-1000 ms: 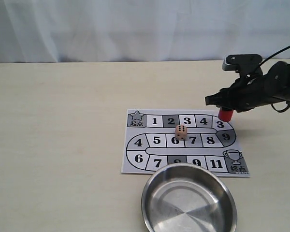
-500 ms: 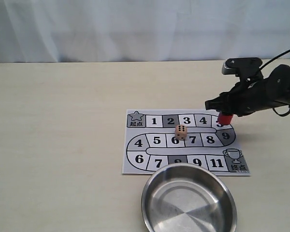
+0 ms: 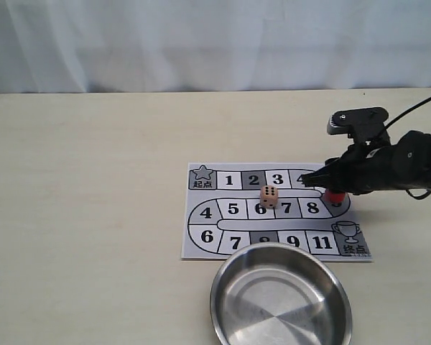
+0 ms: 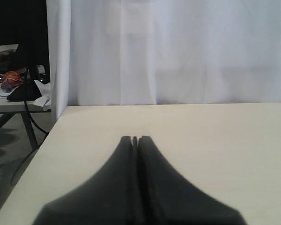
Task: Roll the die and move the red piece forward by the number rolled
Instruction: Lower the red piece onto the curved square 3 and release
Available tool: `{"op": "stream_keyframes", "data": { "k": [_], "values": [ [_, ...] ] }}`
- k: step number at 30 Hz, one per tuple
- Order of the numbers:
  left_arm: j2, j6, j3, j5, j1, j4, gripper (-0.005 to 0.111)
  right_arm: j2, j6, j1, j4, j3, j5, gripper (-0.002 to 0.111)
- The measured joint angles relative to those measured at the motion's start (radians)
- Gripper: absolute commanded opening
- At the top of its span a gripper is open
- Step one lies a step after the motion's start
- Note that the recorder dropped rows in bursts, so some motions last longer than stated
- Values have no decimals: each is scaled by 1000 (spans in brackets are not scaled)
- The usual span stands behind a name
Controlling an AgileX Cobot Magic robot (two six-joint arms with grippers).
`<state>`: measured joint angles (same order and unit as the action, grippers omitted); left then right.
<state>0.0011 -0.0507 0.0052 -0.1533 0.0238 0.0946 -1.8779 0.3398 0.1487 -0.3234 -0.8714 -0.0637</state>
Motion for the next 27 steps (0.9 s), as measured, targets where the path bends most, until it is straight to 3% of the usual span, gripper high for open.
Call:
{"op": "stream_keyframes", "data": {
  "k": [18,27],
  "values": [
    [0,0,0,0,0,0,0,-48,10,14,-2,-2,-55,5],
    [0,0,0,0,0,0,0,-46,10,14,-2,-2,-45,22]
  ]
}}
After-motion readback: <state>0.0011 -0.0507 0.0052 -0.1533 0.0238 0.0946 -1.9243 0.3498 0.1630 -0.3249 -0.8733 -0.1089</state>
